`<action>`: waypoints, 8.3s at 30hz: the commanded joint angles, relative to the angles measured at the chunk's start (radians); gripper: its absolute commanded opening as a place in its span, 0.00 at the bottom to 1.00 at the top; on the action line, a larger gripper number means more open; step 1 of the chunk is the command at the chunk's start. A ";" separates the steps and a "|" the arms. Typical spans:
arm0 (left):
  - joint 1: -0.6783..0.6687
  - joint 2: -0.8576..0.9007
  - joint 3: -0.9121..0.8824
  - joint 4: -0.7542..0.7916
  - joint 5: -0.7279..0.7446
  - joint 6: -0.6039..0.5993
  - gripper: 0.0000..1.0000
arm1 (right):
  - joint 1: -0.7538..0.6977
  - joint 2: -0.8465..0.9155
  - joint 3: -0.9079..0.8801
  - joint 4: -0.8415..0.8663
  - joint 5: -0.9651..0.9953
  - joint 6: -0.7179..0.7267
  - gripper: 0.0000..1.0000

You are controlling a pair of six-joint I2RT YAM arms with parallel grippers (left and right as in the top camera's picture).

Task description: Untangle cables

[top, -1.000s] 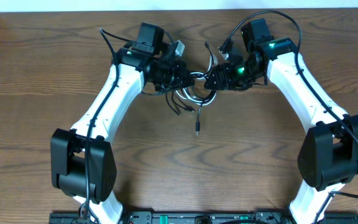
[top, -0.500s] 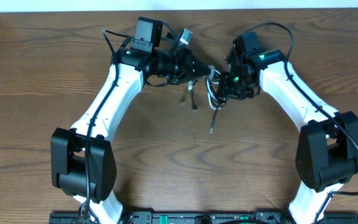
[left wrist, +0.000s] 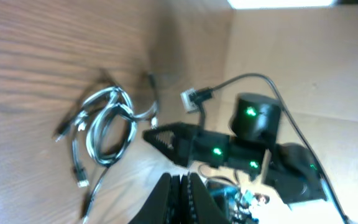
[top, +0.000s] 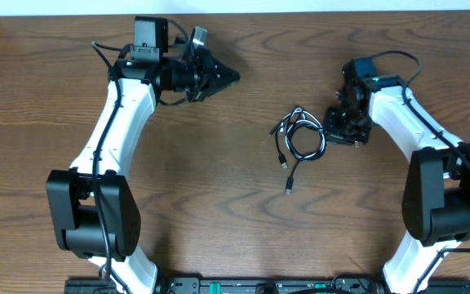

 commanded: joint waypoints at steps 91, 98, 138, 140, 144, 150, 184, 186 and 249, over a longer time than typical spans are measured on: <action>-0.206 -0.006 0.003 0.293 0.198 0.367 0.34 | -0.093 -0.040 0.451 0.257 -0.897 0.738 0.01; -0.207 -0.006 0.003 0.309 0.202 0.399 0.34 | -0.097 -0.040 0.451 0.346 -0.937 0.810 0.01; -0.242 -0.006 0.003 0.534 -0.081 0.170 0.07 | -0.090 -0.040 0.451 0.352 -0.853 0.720 0.01; -0.222 -0.006 0.003 0.500 -0.081 0.129 0.07 | -0.108 -0.040 0.451 0.319 -0.767 0.618 0.01; -0.175 -0.007 0.003 0.368 -0.081 0.120 0.07 | -0.121 -0.040 0.451 0.151 -0.524 0.491 0.01; -0.134 -0.007 0.003 0.186 -0.080 0.121 0.07 | -0.105 -0.040 0.451 -0.047 -0.166 0.278 0.01; -0.135 -0.006 0.003 0.548 0.159 -0.315 0.07 | 0.085 -0.032 0.448 0.247 -0.572 0.389 0.47; -0.136 -0.006 0.003 0.586 0.184 -0.318 0.07 | 0.100 -0.021 0.448 0.250 -0.572 0.396 0.47; -0.090 0.000 -0.017 -0.138 -0.241 0.266 0.23 | -0.087 0.119 0.436 -0.221 -0.652 -0.367 0.01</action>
